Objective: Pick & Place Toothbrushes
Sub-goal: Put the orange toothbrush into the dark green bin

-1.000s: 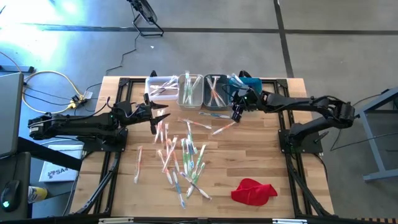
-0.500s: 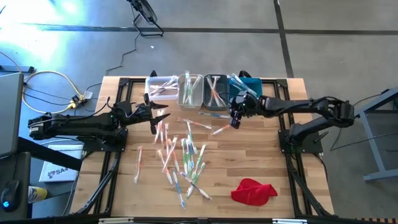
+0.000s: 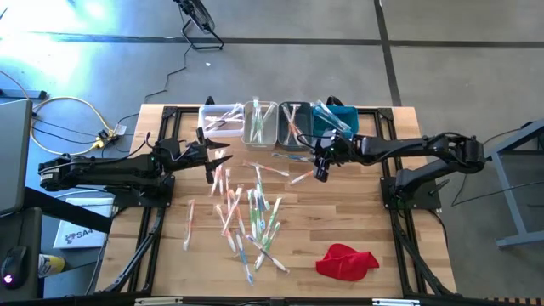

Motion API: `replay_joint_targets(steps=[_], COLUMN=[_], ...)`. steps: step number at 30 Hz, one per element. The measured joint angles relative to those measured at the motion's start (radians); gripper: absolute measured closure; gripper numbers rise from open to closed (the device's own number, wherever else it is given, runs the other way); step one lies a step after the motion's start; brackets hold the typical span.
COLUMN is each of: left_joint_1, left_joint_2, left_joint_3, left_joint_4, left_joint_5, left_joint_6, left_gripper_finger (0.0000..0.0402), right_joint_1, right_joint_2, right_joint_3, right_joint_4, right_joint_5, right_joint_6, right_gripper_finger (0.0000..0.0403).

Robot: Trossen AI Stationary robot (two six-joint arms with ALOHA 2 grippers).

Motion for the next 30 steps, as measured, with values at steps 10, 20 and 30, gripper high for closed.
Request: replay_joint_targets(steps=[10, 20, 30], left_joint_1=[0.0, 0.0, 0.0], left_joint_2=[0.0, 0.0, 0.0], left_joint_3=[0.0, 0.0, 0.0], left_joint_4=[-0.032, -0.02, -0.022], left_joint_5=[0.001, 0.002, 0.002], left_joint_6=[0.028, 0.055, 0.061], left_gripper_finger=[0.023, 0.023, 0.023], right_joint_1=[0.0, 0.0, 0.061], right_joint_2=[0.0, 0.0, 0.0], right_joint_3=[0.0, 0.0, 0.0], right_joint_4=[0.001, 0.001, 0.003], right_joint_5=[0.0, -0.009, 0.0], right_joint_6=[0.137, 0.13, 0.042], right_gripper_finger=[0.0294, 0.0294, 0.0294])
